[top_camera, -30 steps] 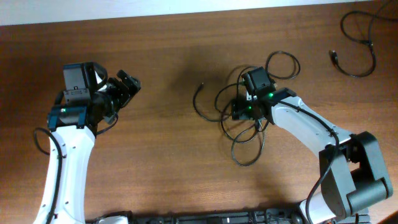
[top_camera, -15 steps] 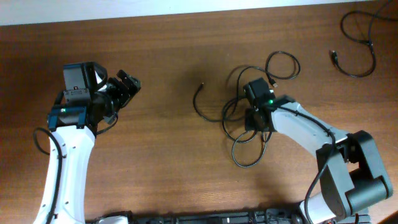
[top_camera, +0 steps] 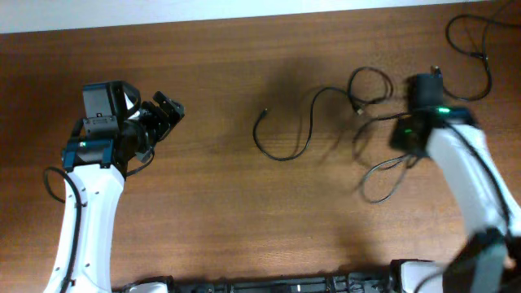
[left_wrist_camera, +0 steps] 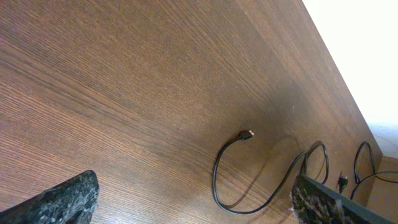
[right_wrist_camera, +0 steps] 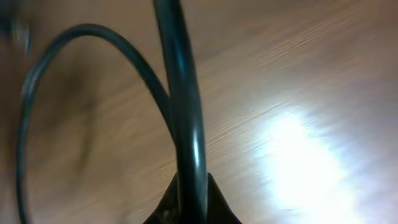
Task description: Untangle cables
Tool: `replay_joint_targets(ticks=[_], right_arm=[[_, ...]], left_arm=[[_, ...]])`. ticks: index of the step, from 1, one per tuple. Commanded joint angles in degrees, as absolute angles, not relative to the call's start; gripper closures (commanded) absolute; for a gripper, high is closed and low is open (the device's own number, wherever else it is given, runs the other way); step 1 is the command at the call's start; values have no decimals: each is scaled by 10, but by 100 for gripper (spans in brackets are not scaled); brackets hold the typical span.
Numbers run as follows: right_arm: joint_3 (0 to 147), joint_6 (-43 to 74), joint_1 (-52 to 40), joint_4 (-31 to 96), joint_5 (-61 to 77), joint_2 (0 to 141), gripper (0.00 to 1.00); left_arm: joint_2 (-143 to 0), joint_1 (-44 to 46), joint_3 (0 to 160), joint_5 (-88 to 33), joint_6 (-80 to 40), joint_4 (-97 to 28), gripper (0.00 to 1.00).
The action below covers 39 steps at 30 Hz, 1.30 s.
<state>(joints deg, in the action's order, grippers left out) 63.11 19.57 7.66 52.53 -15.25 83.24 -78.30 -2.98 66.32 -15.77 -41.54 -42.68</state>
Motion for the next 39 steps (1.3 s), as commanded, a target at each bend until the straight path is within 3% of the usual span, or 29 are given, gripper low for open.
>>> replay_joint_targets(ticks=[1, 8, 18, 19, 21, 22, 23, 27, 30, 33, 36, 39], right_arm=[[648, 168, 166, 525, -209, 781, 96], [642, 197, 391, 388, -211, 855, 96], [643, 189, 485, 120, -150, 1052, 96], [643, 189, 486, 110, -150, 1069, 88], [643, 189, 486, 110, -150, 1084, 40], [643, 189, 486, 111, -150, 1085, 26], [644, 189, 486, 112, -150, 1083, 21], [660, 189, 484, 168, -150, 1031, 12], [681, 189, 483, 211, -132, 962, 11], [684, 189, 483, 221, -32, 899, 11], [684, 189, 470, 216, 169, 872, 12], [684, 189, 413, 222, 267, 885, 12]], left_arm=[[-783, -30, 667, -152, -406, -426, 1], [-783, -30, 667, -152, -406, -426, 1], [-783, -30, 667, -152, -406, -426, 1], [-783, -30, 667, -152, -406, -426, 1], [-783, -30, 667, -152, -406, -426, 1], [-783, -30, 667, -152, -406, -426, 1], [-783, -30, 667, -152, -406, -426, 1], [-783, -30, 667, -152, -406, -426, 1], [-783, -30, 667, -152, -406, -426, 1], [-783, -30, 667, -152, -406, -426, 1], [-783, -30, 667, -152, -406, -426, 1], [-783, -30, 667, -152, -406, -426, 1]])
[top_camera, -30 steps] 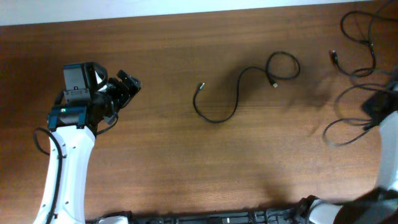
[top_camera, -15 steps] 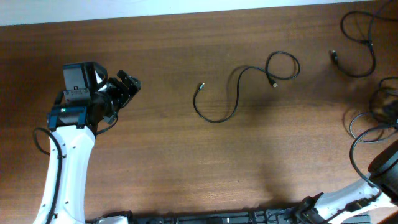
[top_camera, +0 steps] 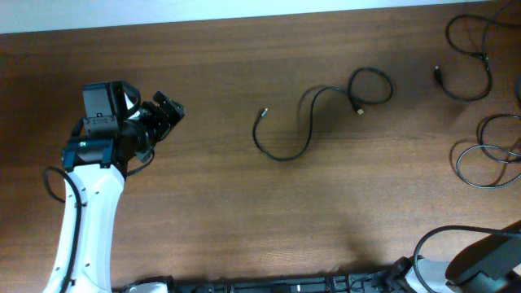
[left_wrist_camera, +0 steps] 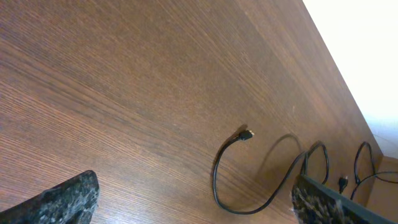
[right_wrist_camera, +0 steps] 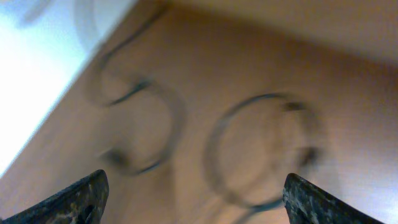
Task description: Untangle cables
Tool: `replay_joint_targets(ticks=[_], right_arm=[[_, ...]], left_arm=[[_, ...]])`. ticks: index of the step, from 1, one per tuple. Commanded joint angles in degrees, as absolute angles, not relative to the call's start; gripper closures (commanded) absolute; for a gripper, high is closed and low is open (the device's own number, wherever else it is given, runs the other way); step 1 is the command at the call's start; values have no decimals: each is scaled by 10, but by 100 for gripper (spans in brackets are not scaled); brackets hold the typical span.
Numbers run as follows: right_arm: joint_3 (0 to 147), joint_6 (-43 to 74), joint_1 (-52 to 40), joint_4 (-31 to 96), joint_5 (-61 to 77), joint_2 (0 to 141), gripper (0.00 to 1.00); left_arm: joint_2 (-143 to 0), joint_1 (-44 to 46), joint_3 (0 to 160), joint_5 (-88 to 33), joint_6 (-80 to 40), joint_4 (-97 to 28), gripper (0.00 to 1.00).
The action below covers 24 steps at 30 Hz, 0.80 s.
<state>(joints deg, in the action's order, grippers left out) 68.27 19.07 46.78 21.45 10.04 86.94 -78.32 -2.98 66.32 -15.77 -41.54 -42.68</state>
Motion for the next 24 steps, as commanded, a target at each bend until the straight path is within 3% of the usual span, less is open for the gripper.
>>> replay_joint_targets(ticks=[1, 6, 11, 16, 19, 20, 21, 24], right_arm=[[684, 188, 373, 230, 277, 893, 12], [683, 150, 154, 241, 257, 936, 12], [682, 150, -46, 248, 133, 1019, 12], [682, 153, -155, 272, 59, 1097, 12], [682, 152, -192, 299, 35, 1110, 39], [683, 153, -199, 302, -2, 1109, 86], [685, 153, -198, 300, -24, 1107, 96], [713, 152, -173, 282, -68, 1106, 96]], left_arm=[[-783, -30, 667, -152, -406, -426, 1], [-783, -30, 667, -152, -406, -426, 1], [-783, -30, 667, -152, -406, -426, 1], [-783, -30, 667, -152, -406, -426, 1], [-783, -30, 667, -152, -406, -426, 1], [-783, -30, 667, -152, -406, -426, 1], [-783, -30, 667, -152, -406, -426, 1], [-783, -30, 667, -152, -406, -426, 1]])
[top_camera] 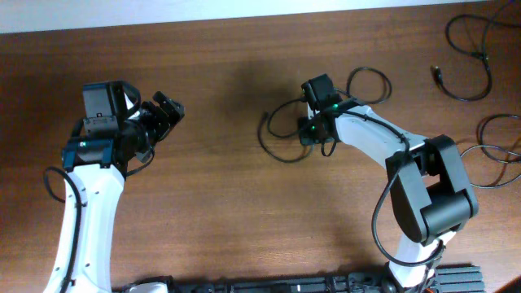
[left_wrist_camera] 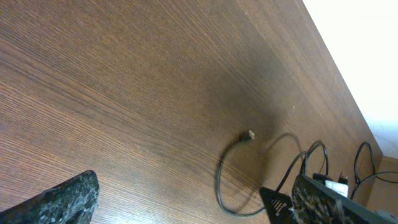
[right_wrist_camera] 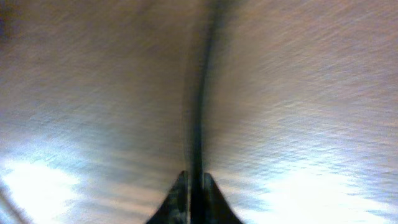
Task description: Untangle cables
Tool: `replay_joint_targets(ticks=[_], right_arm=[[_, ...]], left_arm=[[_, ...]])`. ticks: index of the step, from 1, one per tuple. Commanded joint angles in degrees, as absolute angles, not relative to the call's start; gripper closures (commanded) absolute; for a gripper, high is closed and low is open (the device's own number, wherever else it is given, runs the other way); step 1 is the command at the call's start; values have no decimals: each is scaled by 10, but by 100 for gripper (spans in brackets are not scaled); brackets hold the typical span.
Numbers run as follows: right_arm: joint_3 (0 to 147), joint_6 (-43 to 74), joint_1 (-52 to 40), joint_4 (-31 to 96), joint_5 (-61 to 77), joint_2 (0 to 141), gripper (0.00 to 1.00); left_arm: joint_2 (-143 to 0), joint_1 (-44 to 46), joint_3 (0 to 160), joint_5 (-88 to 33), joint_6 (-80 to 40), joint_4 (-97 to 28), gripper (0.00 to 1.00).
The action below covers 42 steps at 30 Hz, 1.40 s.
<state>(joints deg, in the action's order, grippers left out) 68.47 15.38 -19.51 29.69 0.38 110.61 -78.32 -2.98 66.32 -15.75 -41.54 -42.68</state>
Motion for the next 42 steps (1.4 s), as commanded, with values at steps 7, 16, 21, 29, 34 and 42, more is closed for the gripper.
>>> replay_joint_targets(ticks=[7, 16, 21, 29, 34, 42], right_arm=[[747, -62, -80, 63, -67, 1107, 96], [747, -77, -12, -29, 13, 1157, 92], [747, -41, 13, -13, -27, 1167, 22], [747, 28, 18, 209, -17, 908, 1], [747, 39, 18, 384, 66, 709, 1], [745, 39, 18, 613, 118, 475, 1]], left_arm=[[-783, -30, 667, -152, -406, -426, 1], [-783, -30, 667, -152, -406, -426, 1], [-783, -30, 667, -152, -406, -426, 1], [-783, -30, 667, -152, -406, -426, 1], [-783, -30, 667, -152, -406, -426, 1], [-783, -30, 667, -152, -406, -426, 1]])
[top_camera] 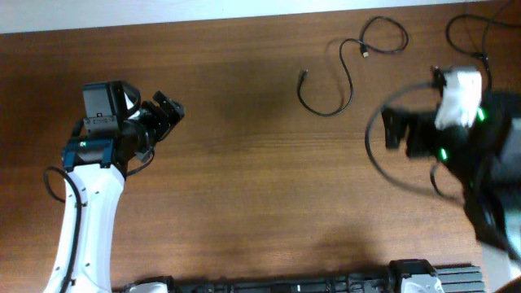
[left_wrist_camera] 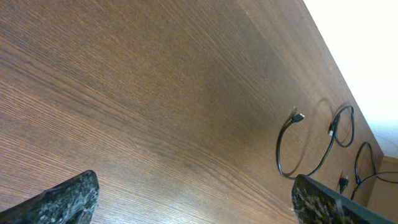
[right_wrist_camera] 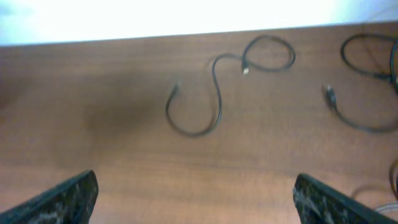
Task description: Untangle cables
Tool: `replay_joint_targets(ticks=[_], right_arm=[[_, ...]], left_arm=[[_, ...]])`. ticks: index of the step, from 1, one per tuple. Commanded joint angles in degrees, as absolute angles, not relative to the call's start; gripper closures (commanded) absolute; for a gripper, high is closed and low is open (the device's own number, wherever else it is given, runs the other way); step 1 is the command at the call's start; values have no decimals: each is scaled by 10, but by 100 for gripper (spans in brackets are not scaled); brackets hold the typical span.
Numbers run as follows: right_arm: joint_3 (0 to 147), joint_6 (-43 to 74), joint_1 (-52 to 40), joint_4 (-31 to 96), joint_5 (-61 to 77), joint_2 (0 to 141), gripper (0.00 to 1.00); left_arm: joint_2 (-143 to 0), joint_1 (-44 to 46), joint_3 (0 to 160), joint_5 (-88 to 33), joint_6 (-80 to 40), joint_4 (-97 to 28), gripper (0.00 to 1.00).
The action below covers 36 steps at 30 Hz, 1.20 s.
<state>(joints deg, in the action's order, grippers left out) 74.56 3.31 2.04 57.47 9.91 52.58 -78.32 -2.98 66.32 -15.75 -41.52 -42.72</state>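
Observation:
A thin black cable (top_camera: 328, 110) lies loose on the brown table near its far edge, with a small loop (top_camera: 384, 37) at one end; it also shows in the left wrist view (left_wrist_camera: 292, 158) and the right wrist view (right_wrist_camera: 214, 93). A second black cable (top_camera: 468, 37) lies apart at the far right corner (right_wrist_camera: 367, 121). My right gripper (right_wrist_camera: 196, 186) is open and empty, held high and back from the cables; its arm (top_camera: 452, 106) is blurred at the right. My left gripper (top_camera: 167, 110) is open and empty far to the left (left_wrist_camera: 193, 186).
The table's far edge (top_camera: 244, 16) meets a white wall just behind the cables. A blurred dark loop (top_camera: 373, 150) hangs by my right arm. The brown tabletop (top_camera: 244, 179) stretches between the two arms.
My right gripper was shut on the thin cable at the table's middle. Now it is open, back at the right, and the cable lies farther back and right. The left arm is unchanged.
My right gripper was first shut on a cable in the tangle at the right. Then it was open and out of the overhead view, with the cables lying apart. Then it gripped the middle cable, which now rests near the far edge.

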Motion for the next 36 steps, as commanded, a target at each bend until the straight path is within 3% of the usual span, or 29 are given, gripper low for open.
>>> replay_joint_targets(ticks=[1, 6, 14, 20, 29, 36], right_arm=[[745, 39, 18, 634, 118, 458, 1], [745, 39, 18, 710, 118, 401, 1], [736, 35, 2, 733, 94, 396, 1], [615, 32, 4, 590, 83, 298, 1], [259, 33, 4, 317, 72, 30, 1], [102, 33, 4, 114, 67, 2, 1]], left_arm=[[-783, -30, 667, -152, -406, -426, 1], [-783, -30, 667, -152, -406, -426, 1], [-783, -30, 667, -152, -406, -426, 1], [-783, -30, 667, -152, -406, -426, 1], [-783, -30, 667, -152, -406, -426, 1], [-783, -30, 667, -152, -406, -426, 1]])
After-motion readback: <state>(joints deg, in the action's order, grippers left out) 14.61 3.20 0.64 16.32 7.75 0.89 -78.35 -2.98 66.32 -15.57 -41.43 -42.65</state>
